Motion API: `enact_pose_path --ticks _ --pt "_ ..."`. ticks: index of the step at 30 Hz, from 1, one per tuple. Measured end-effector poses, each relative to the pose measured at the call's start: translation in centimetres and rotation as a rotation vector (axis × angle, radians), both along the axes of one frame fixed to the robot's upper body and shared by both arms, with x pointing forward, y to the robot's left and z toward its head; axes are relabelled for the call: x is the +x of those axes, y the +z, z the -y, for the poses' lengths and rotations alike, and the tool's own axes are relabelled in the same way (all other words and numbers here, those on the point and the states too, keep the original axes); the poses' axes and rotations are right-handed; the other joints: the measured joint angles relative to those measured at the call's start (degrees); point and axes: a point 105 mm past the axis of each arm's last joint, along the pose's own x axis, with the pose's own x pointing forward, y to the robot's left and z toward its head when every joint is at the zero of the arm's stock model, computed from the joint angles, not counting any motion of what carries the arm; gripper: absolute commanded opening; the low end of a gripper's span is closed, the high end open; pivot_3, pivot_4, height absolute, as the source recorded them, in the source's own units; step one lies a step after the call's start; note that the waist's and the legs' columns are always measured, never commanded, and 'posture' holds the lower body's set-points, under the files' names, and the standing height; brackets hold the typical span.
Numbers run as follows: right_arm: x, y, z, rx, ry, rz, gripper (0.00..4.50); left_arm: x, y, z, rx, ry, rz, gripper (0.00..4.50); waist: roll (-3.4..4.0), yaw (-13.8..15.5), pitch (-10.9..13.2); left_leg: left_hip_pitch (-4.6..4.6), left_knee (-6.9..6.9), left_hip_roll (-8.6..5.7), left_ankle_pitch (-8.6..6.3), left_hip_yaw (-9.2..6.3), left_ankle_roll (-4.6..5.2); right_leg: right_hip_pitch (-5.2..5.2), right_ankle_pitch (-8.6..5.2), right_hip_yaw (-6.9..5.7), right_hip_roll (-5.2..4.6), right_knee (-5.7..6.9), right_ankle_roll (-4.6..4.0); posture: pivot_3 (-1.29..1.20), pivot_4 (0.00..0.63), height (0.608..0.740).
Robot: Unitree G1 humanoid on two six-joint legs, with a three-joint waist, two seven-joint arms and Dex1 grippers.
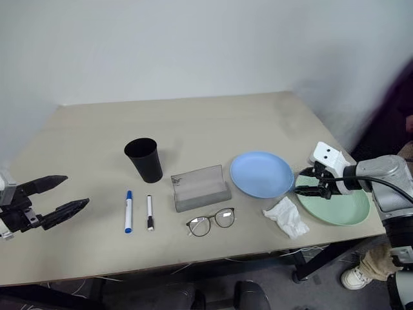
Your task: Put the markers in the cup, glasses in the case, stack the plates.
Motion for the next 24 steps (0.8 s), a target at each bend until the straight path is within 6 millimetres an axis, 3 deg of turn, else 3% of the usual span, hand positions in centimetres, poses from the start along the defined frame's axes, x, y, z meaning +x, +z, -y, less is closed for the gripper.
enact_pose_path --ticks 5,13,14,15,16,18,20,24 --pt "-0.7 -1.9 0.8 -0.039 -0.051 -0.061 3.25 0.1 -0.3 0.2 -0.009 -0.003 -0.003 4.49 0.0 -0.03 0.0 0.0 0.14 0.42 -0.02 0.6 0.03 -0.1 0.0 -0.1 -0.02 -0.08 0.0 0.0 0.0 0.737" --pt "-1.2 -3.1 0.1 -0.036 -0.083 -0.12 3.25 0.0 -0.5 0.3 -0.009 0.005 -0.001 4.49 0.08 -0.31 0.01 -0.4 0.27 1.52 -0.05 1.0 -0.02 -0.07 0.0 -0.73 0.03 -0.6 0.02 0.0 0.0 0.737" --pt "-1.2 -3.3 0.0 -0.036 -0.086 -0.126 3.25 0.0 -0.5 0.3 -0.008 0.007 -0.001 4.49 0.12 -0.3 -0.03 -0.69 0.18 1.82 -0.05 1.09 -0.02 -0.08 0.01 -0.71 0.03 -0.31 0.04 0.0 0.0 0.737" --pt "-1.2 -3.5 -0.1 -0.037 -0.088 -0.134 3.25 0.0 -0.5 0.2 -0.008 0.008 -0.001 4.49 -0.1 -0.32 -0.11 -0.85 0.14 1.83 -0.05 1.26 -0.02 -0.3 -0.26 -0.25 -0.05 1.14 0.53 0.0 0.0 0.737" --pt "-1.2 -3.8 -0.3 -0.036 -0.089 -0.141 3.25 0.0 -0.6 0.2 -0.01 0.011 -0.002 4.49 -0.7 -0.07 -0.34 -0.82 0.16 1.74 -0.05 2.03 -0.02 -0.08 -1.46 0.89 0.02 3.7 0.29 0.0 0.0 0.737" --pt "-1.2 -4.2 -0.6 -0.034 -0.085 -0.149 3.25 -0.1 -0.8 0.2 -0.017 0.015 -0.006 4.49 -0.96 0.28 -0.26 0.13 0.06 1.59 -0.11 2.61 -0.15 -0.16 -2.97 1.76 0.08 4.1 -0.49 0.0 0.0 0.737" --pt "-1.2 -4.4 -0.8 -0.039 -0.082 -0.152 3.25 -0.1 -0.7 0.4 -0.011 0.011 -0.001 4.49 -0.62 0.53 -0.24 0.35 -0.06 1.64 -0.19 2.31 -0.53 -0.02 -3.06 1.24 0.13 3.55 -0.64 0.0 0.0 0.737" --pt "-1.3 -5.0 -0.8 -0.073 -0.08 -0.163 2.32 -0.1 -0.6 0.5 -0.007 0.009 0.004 4.5 -0.22 0.25 -0.15 0.38 0.22 2.03 0.03 2.11 -0.89 0.4 -3.04 -0.04 0.04 3.05 -0.63 0.0 0.0 0.737"
